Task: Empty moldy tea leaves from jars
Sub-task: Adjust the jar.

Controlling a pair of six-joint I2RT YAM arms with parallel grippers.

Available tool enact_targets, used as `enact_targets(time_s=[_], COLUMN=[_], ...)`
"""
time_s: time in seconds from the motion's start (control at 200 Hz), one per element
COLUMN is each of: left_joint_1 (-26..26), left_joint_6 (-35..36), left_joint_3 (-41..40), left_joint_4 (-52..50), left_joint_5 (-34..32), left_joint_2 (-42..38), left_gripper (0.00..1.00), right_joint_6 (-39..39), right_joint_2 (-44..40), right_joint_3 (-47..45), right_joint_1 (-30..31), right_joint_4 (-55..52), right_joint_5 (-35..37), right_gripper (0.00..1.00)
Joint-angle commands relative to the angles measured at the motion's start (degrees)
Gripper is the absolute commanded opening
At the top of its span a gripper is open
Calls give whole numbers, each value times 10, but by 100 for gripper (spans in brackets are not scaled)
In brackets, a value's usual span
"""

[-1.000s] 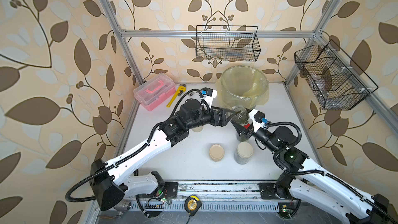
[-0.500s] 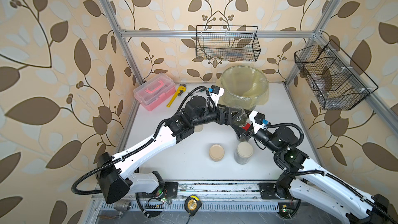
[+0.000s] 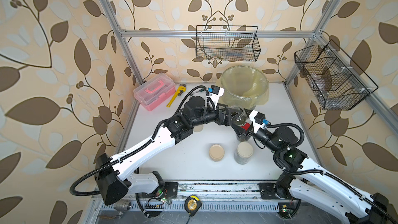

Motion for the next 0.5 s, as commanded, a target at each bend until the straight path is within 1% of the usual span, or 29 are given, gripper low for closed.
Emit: enact_targets(time_s=[0.0, 0.175, 0.325, 0.42, 0.495], left_joint_1=[-11, -11, -11, -11, -11], left_joint_6=[21, 25, 51, 55, 57], left_joint_3=[-4, -7, 7, 16, 24], left_joint_4=[49, 44, -23, -46, -56], left_joint_5=[10, -15, -62, -59, -40], left_joint_2=[-40, -55, -45, -34, -23], left_gripper=[99, 99, 99, 99, 99], right_joint_6=[-11, -14, -10, -10, -10], right_joint_2=[9, 12, 12, 12, 12], right_joint_3=[18, 19, 22, 26, 26], right_joint_1=[0, -1, -1, -1, 0], right_joint_4=[18, 14, 20, 20, 21], right_joint_5=[-11, -16, -20, -23, -23], right_gripper=[25, 25, 25, 25, 25])
